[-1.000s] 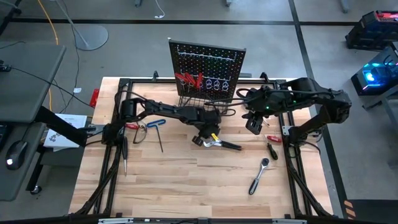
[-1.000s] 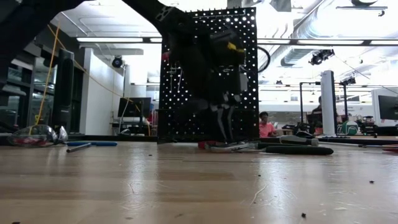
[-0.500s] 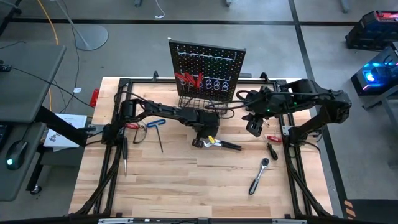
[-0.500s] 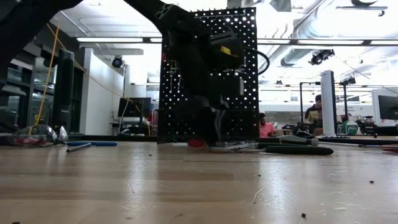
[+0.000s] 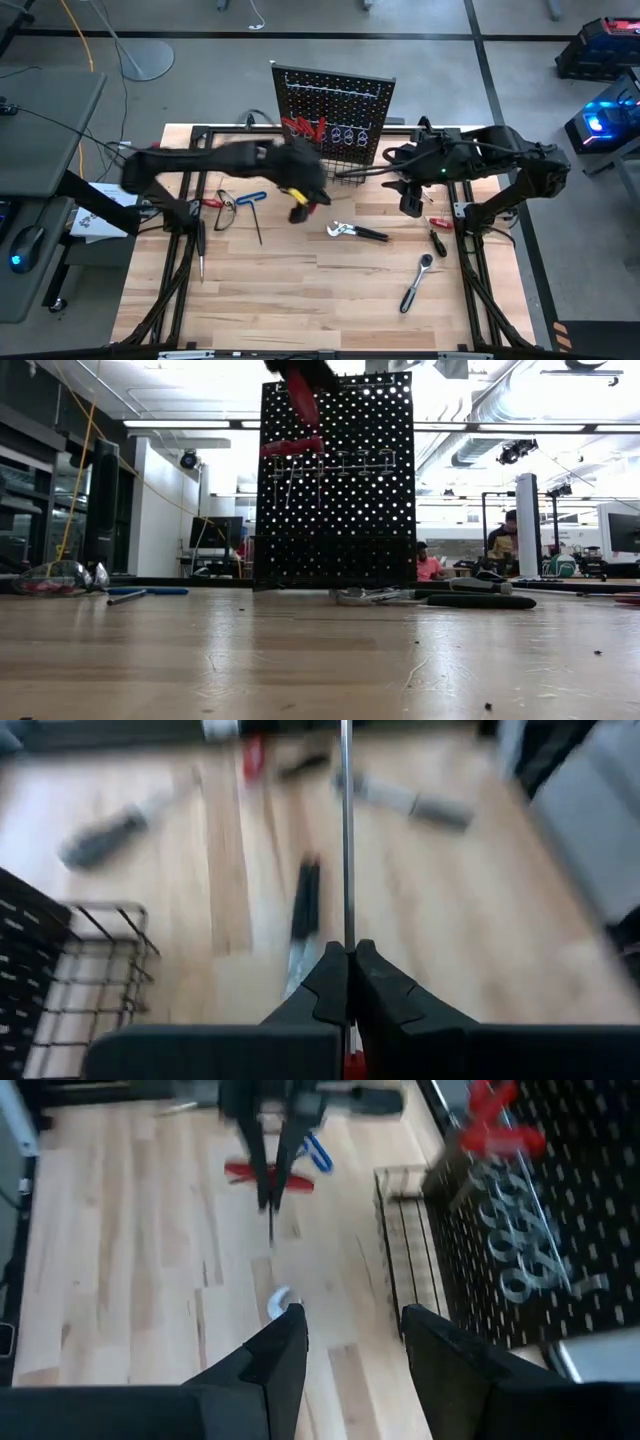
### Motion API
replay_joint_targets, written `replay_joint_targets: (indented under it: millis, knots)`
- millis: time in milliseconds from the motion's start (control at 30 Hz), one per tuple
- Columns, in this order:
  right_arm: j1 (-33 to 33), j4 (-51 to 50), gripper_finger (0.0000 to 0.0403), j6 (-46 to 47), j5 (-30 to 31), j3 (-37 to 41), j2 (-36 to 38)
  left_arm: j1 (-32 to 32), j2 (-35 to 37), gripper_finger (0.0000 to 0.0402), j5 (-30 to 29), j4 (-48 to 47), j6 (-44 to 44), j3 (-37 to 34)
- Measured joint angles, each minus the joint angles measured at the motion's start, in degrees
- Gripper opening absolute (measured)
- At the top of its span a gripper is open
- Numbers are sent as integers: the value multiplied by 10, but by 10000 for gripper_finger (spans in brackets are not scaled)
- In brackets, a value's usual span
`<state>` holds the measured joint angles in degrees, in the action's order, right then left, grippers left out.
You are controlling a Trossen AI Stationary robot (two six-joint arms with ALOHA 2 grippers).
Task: Hang tools onto peg board
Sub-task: Hang the top red allen wrench on the pegboard
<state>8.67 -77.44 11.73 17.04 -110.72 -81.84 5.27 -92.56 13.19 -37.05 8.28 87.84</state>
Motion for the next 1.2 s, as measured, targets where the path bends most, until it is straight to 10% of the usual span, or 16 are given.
replay_joint_targets:
  millis: [400,700,900,1200]
  knots:
    - [-66,257,158,-156,-174,0,-11,32,141,0,210,382,-271,-13]
    - [-114,537,158,-62,-381,0,-61,38,94,0,152,754,-289,-13]
    - [-114,746,158,68,-387,0,-92,43,83,0,145,809,-254,-10]
    - [-114,759,158,155,-334,0,-109,46,85,0,141,878,-236,-10]
